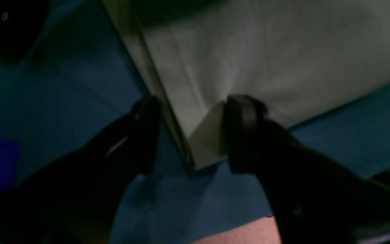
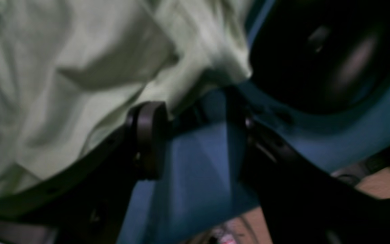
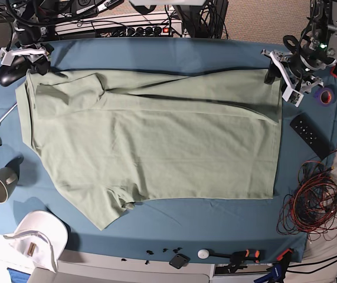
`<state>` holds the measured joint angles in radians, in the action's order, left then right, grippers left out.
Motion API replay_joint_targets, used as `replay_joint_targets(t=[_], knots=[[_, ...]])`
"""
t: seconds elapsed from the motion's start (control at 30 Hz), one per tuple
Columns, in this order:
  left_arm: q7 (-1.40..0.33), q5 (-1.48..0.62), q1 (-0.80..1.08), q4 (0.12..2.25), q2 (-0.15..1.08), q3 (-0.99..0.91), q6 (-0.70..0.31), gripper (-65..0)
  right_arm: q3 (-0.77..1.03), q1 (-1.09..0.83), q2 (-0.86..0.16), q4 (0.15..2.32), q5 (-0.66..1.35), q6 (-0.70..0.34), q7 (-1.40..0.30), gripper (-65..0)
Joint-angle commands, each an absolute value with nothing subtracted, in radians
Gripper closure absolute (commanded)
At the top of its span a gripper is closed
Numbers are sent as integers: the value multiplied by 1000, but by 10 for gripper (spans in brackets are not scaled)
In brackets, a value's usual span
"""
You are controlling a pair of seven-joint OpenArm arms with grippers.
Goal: Fold the T-shirt properly
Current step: 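Regrasp the shoulder corners with both grippers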
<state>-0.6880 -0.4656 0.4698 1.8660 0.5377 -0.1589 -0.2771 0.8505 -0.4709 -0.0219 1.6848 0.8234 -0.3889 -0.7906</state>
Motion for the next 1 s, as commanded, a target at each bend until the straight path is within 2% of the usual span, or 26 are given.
replay_joint_targets(t=[0.0, 0.3, 0.57, 0.6, 0.63, 0.77, 0.8, 0.97], knots=[[-704, -464, 472, 1879, 552, -167, -274, -324, 852, -471, -30, 1675, 822, -389, -809, -291], [-715, -464, 511, 1879, 551, -167, -274, -324, 852, -412, -31, 1574, 869, -396, -806, -291], [-711, -463, 557, 1879, 548, -167, -274, -324, 852, -391, -31, 1569, 871, -404, -791, -289], [-710, -463, 557, 1879, 548, -167, -274, -324, 852, -387, -31, 1569, 871, -407, -792, -279], [-710, -463, 557, 1879, 549, -167, -273, -324, 852, -387, -31, 1569, 871, -413, -793, -240], [-707, -416, 556, 1879, 549, -167, -271, -324, 852, -387, -31, 1569, 871, -487, -805, -34], [-705, -401, 556, 1879, 549, -167, -261, -324, 852, -387, -31, 1569, 871, -505, -812, 0], [-712, -395, 554, 1879, 549, -179, -224, -324, 852, -387, -31, 1569, 871, -527, -820, 0]])
